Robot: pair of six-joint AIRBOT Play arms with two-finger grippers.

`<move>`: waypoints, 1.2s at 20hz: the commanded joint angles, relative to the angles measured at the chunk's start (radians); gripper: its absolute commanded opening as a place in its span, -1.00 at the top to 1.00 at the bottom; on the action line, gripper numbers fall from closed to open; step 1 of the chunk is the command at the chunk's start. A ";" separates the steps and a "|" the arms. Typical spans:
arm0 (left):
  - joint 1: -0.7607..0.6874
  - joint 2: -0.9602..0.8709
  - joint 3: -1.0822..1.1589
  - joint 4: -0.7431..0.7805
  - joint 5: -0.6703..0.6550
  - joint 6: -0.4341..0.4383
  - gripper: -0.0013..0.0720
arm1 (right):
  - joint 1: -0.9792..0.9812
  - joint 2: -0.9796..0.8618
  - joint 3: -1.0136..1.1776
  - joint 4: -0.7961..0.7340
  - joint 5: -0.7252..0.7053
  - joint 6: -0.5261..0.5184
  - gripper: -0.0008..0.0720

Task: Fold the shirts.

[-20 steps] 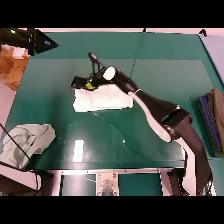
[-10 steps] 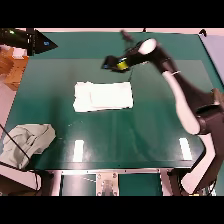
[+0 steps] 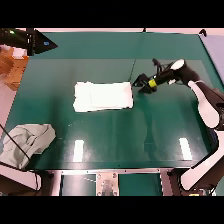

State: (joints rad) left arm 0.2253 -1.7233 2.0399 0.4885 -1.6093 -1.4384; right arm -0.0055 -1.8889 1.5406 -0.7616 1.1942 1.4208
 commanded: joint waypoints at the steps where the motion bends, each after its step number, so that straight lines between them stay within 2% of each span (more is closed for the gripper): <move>1: 0.001 0.001 0.000 0.001 0.003 -0.001 0.89 | 0.016 -0.043 -0.120 0.192 -0.055 -0.120 -0.76; 3: 0.001 0.001 0.000 0.001 0.000 -0.001 0.89 | 0.064 -0.076 -0.119 0.239 -0.079 -0.124 -0.73; 4: 0.001 0.001 0.000 0.001 -0.003 -0.001 0.89 | 0.087 -0.084 -0.118 0.245 -0.093 -0.124 -0.36; 6: 0.001 0.001 0.000 0.001 -0.010 0.000 0.89 | 0.115 -0.085 -0.100 0.254 -0.094 -0.141 0.49; 7: 0.001 0.001 0.000 0.001 -0.013 0.000 0.89 | 0.117 -0.082 -0.070 0.256 -0.076 -0.143 0.83; 8: 0.001 0.001 0.000 0.001 -0.020 0.000 0.90 | 0.114 -0.071 -0.037 0.255 -0.063 -0.142 0.93; 12: 0.001 0.001 0.000 0.001 -0.037 -0.001 0.89 | 0.035 0.056 0.135 0.253 -0.056 -0.092 0.94; 18: 0.001 0.001 0.000 0.001 -0.034 -0.001 0.89 | -0.313 0.105 0.545 0.249 0.076 0.085 0.94; 20: 0.001 0.001 0.000 0.001 -0.034 -0.001 0.89 | -0.459 0.117 0.569 0.250 0.071 0.116 0.94; 24: 0.001 0.001 0.000 0.001 -0.033 -0.001 0.89 | -0.751 0.118 0.532 0.249 0.031 0.098 0.94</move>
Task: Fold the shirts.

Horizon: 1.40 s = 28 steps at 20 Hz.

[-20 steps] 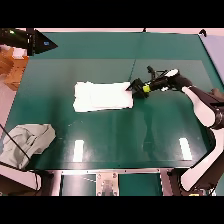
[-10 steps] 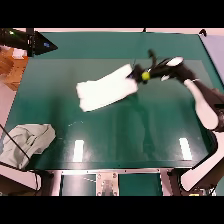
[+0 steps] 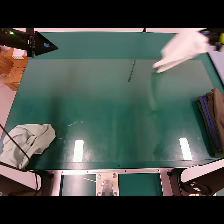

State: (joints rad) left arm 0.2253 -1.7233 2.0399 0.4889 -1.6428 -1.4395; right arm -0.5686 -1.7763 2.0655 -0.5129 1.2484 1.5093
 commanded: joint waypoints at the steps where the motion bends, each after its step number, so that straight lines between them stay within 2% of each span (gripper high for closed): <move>1: 0.001 0.001 0.000 0.000 0.001 0.000 0.89 | -0.255 0.004 0.002 0.000 -0.047 -0.002 0.94; 4: 0.001 0.001 0.000 0.002 0.010 0.001 0.89 | -0.410 0.002 0.002 0.026 -0.069 -0.003 0.94; 8: 0.001 0.001 0.000 0.002 0.010 0.000 0.89 | -0.518 0.003 0.002 0.111 -0.004 -0.021 0.94; 13: 0.001 0.001 0.000 0.002 0.002 0.000 0.89 | -0.621 0.010 0.002 0.132 0.178 0.082 0.94; 19: 0.001 0.001 0.000 0.005 -0.019 0.000 0.89 | -0.615 0.019 -0.002 0.177 0.176 0.084 0.94; 22: 0.001 0.001 0.000 0.005 -0.018 0.000 0.89 | -0.614 0.029 -0.001 0.176 0.229 0.143 0.94; 24: 0.001 0.001 0.000 0.005 -0.024 0.000 0.89 | -0.641 0.050 -0.002 0.132 0.277 0.192 0.94; 28: 0.001 0.001 0.000 0.005 -0.040 0.004 0.89 | -0.702 0.085 -0.002 -0.070 0.466 0.294 0.94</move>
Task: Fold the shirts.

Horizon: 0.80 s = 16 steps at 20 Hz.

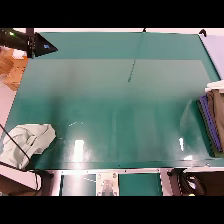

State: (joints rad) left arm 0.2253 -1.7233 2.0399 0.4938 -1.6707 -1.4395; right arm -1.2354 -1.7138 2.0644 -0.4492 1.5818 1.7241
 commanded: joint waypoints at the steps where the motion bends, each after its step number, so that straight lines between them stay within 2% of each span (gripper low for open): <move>1: 0.001 0.001 0.000 0.000 -0.017 0.010 0.89 | -0.050 0.034 0.000 -0.196 0.175 0.098 0.94; 4: 0.001 0.001 0.000 0.000 -0.025 0.011 0.89 | -0.088 0.073 -0.002 -0.374 0.259 0.108 0.94; 13: 0.001 0.001 0.000 0.000 -0.051 0.025 0.89 | -0.096 0.169 -0.188 -0.755 0.260 0.055 0.94; 16: 0.001 0.001 0.000 0.000 -0.058 0.026 0.89 | -0.096 0.169 -0.246 -0.811 0.259 0.049 0.94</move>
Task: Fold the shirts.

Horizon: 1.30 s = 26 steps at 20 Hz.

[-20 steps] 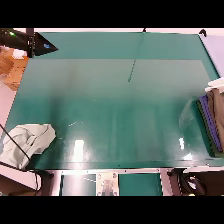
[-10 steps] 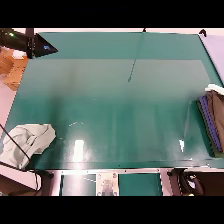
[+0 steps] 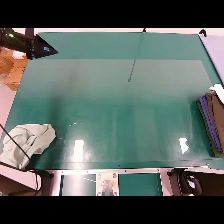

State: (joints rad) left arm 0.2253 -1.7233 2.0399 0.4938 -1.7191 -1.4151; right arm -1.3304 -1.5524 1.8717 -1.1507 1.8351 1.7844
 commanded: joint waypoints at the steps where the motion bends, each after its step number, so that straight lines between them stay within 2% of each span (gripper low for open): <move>1: 0.001 0.001 0.000 0.000 -0.011 0.001 0.89 | -0.001 0.008 -0.077 -0.142 0.006 -0.012 0.94; 2: 0.001 0.001 0.000 0.000 -0.011 0.002 0.89 | -0.001 0.007 -0.097 -0.176 0.005 -0.012 0.93; 3: 0.001 0.001 0.000 0.000 -0.010 0.002 0.89 | -0.001 0.005 -0.116 -0.213 0.005 -0.012 0.69; 5: 0.001 0.001 0.000 0.000 -0.010 0.002 0.89 | -0.001 -0.005 -0.121 -0.242 0.005 -0.011 -0.18; 6: 0.001 0.001 0.000 0.000 -0.010 0.001 0.89 | -0.001 -0.007 -0.118 -0.241 0.004 -0.011 -0.35; 7: 0.001 0.001 0.000 0.000 -0.010 0.002 0.89 | 0.000 -0.008 -0.109 -0.241 -0.003 -0.010 -0.35; 8: 0.001 0.001 0.000 0.000 -0.010 0.002 0.89 | 0.004 -0.008 -0.098 -0.231 -0.020 -0.002 -0.34; 9: 0.001 0.001 0.000 0.000 -0.006 0.002 0.89 | 0.014 -0.008 -0.085 -0.203 -0.044 -0.004 -0.17; 11: 0.001 0.002 0.000 0.000 0.023 0.002 0.89 | 0.057 -0.008 -0.064 -0.076 -0.092 -0.016 0.76; 12: 0.001 0.003 0.000 0.000 0.039 0.000 0.90 | 0.096 -0.008 -0.055 -0.009 -0.118 -0.019 0.80; 13: 0.001 0.004 0.000 0.002 0.050 -0.008 0.90 | 0.154 -0.006 -0.049 0.053 -0.146 -0.052 0.93; 15: -0.003 0.017 0.000 0.041 0.050 -0.027 0.90 | 0.313 0.008 -0.048 0.085 -0.203 -0.109 0.94; 17: -0.036 0.065 -0.024 0.171 0.056 -0.039 0.90 | 0.496 0.029 -0.051 0.081 -0.242 -0.159 0.94; 20: -0.110 0.245 -0.247 0.277 0.127 0.024 0.90 | 0.752 0.097 -0.138 0.056 -0.279 -0.201 0.94; 23: -0.150 0.481 -0.642 0.282 0.290 0.072 0.90 | 0.943 0.248 -0.370 0.008 -0.325 -0.235 0.94; 26: -0.167 0.681 -0.988 0.278 0.394 0.091 0.90 | 1.081 0.507 -0.774 -0.019 -0.455 -0.249 0.94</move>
State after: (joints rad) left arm 0.0834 -1.2209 1.3472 0.7528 -1.4494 -1.3560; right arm -0.3977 -1.2335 1.3876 -1.1412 1.4960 1.5642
